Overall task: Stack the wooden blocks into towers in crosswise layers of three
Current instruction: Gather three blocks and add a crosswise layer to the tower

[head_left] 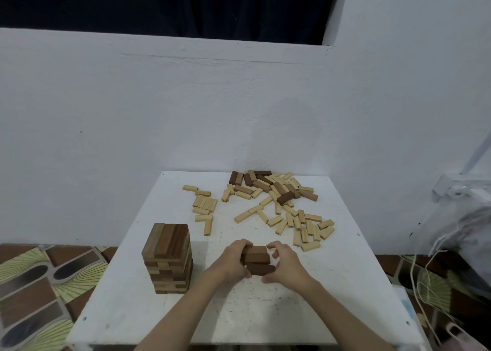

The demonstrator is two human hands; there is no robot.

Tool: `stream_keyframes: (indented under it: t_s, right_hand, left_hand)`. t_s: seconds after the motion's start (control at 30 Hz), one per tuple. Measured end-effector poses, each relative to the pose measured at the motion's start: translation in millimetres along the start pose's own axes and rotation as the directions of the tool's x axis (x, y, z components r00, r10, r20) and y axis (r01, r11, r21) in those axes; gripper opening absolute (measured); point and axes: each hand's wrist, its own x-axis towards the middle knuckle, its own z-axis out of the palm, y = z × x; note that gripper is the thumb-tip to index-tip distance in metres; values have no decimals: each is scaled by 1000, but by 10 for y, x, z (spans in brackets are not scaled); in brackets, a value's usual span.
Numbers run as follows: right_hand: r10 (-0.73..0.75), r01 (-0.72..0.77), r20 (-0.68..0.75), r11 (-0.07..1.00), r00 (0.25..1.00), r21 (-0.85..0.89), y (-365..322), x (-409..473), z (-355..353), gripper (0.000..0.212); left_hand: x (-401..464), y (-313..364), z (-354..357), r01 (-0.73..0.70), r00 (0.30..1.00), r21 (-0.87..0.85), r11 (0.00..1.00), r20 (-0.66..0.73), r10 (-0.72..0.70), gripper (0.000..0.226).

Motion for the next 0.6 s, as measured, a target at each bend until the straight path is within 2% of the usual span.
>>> stream_keyframes:
  t_s: [0.17,0.37,0.6]
  right_hand:
    - [48,-50,24,997,999,52,2,23,-18,83]
    - [79,-81,20,987,997,137,-1,39,-27,77]
    - [150,-135,-30,950,988,283,33,73,-14,70]
  left_hand:
    - [8,17,-29,20,999,5,1000,-31,-20,77]
    - [2,26,-26,73,995,-66,995,-65,-77,83]
    - [16,-8,-29,148,986,-177,973,-56,-160,78]
